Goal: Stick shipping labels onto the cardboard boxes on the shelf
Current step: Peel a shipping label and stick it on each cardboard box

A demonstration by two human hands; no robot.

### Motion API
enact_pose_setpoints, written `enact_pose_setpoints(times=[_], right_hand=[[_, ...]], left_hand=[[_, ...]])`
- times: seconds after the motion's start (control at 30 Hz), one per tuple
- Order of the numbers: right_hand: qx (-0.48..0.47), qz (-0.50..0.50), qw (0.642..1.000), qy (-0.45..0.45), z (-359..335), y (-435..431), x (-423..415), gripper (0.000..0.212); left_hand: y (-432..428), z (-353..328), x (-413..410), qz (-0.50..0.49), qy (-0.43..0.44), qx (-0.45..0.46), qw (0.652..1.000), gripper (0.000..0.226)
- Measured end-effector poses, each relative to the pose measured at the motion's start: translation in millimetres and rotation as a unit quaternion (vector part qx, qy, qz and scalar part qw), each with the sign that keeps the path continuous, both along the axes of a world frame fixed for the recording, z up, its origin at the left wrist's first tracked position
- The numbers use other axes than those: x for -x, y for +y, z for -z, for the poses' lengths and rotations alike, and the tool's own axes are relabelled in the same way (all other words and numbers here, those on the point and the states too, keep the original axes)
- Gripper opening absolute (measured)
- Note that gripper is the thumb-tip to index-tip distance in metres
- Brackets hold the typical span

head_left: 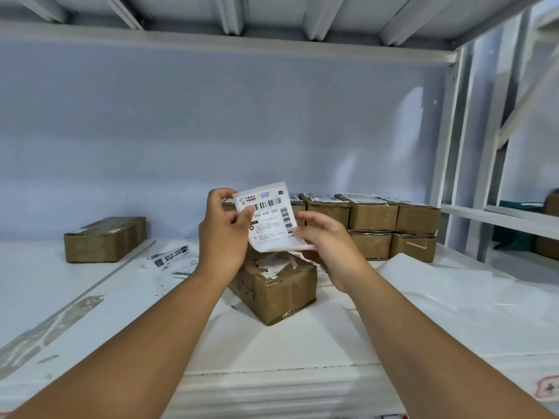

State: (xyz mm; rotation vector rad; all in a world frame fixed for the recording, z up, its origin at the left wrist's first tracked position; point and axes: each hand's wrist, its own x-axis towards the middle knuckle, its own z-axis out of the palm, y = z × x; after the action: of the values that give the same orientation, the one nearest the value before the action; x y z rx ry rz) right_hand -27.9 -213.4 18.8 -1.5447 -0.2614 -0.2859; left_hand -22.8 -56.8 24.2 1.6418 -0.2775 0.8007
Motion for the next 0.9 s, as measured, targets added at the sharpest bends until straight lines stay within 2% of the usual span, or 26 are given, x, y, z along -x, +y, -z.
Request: enact_pose_setpoints(times=[0.1,0.17,0.3,0.57,0.9], right_hand=[[-0.065,-0.036,0.997,0.009,-1.6,0.0,-0.1,0.031],[-0.102,-0.058,0.993,0.017,-2.5,-0.9,0.7,0.025],[-0.103,-0.03,0.994,0.017,-2.3,-3.4,4.3,0.011],[-0.1,0.012,0.995,0.02,-2.2,-2.1,1.6,0.018],[-0.121,0.003,0.993,0.017,-2.5,-4.5,0.6,0.018]], left_hand=[[-3.2,1.6,2.0,0.029,0.011,-0.046,0.998,0.024],[-5.9,2.3,4.2,0.06,0.025,-0.075,0.995,0.028],[-9.7,3.6,7.1,0.141,0.049,-0.091,0.985,0.03],[-8.5,5.0,3.8,0.095,-0.028,-0.18,0.979,0.035],[-7.9,5.9,1.2,0.064,-0.061,-0.19,0.978,0.04]])
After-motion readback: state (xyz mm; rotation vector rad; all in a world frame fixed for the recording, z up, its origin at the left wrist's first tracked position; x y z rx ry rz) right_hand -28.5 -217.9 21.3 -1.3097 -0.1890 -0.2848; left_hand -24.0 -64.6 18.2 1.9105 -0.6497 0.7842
